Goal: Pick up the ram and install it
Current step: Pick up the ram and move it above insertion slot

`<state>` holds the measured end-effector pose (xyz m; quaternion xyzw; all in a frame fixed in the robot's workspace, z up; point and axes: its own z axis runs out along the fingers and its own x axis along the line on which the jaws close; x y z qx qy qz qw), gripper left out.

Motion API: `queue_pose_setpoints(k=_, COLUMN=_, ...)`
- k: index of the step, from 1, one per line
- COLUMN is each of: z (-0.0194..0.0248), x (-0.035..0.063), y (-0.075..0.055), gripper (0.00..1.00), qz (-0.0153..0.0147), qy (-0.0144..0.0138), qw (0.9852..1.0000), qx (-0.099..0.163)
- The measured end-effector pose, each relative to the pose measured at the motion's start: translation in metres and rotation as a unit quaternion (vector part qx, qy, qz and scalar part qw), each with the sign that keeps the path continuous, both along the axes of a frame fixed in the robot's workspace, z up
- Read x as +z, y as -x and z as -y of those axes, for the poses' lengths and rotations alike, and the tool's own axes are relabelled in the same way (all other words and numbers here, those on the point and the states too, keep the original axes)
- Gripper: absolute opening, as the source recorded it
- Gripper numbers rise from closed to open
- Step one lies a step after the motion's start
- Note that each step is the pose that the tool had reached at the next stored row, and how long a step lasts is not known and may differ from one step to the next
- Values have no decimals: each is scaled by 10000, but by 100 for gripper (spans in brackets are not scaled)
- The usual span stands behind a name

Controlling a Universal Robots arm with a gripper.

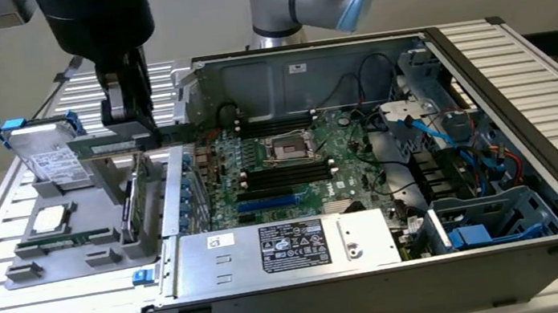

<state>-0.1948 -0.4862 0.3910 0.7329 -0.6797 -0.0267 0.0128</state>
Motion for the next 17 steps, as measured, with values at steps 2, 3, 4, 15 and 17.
queue_pose_setpoints(k=2, z=0, x=9, y=-93, gripper=14, qz=0, qy=-18, qw=10000, qx=1)
queue_pose_setpoints(k=3, z=0, x=10, y=-138, gripper=14, qz=0, qy=-26, qw=10000, qx=0)
queue_pose_setpoints(k=4, z=0, x=12, y=-182, gripper=14, qz=0, qy=-34, qw=10000, qx=0)
queue_pose_setpoints(k=15, z=-6, x=10, y=-686, gripper=14, qz=-2, qy=-56, qw=10000, qx=2)
queue_pose_setpoints(k=17, z=-18, x=4, y=-776, gripper=14, qz=-3, qy=-56, qw=10000, qx=3)
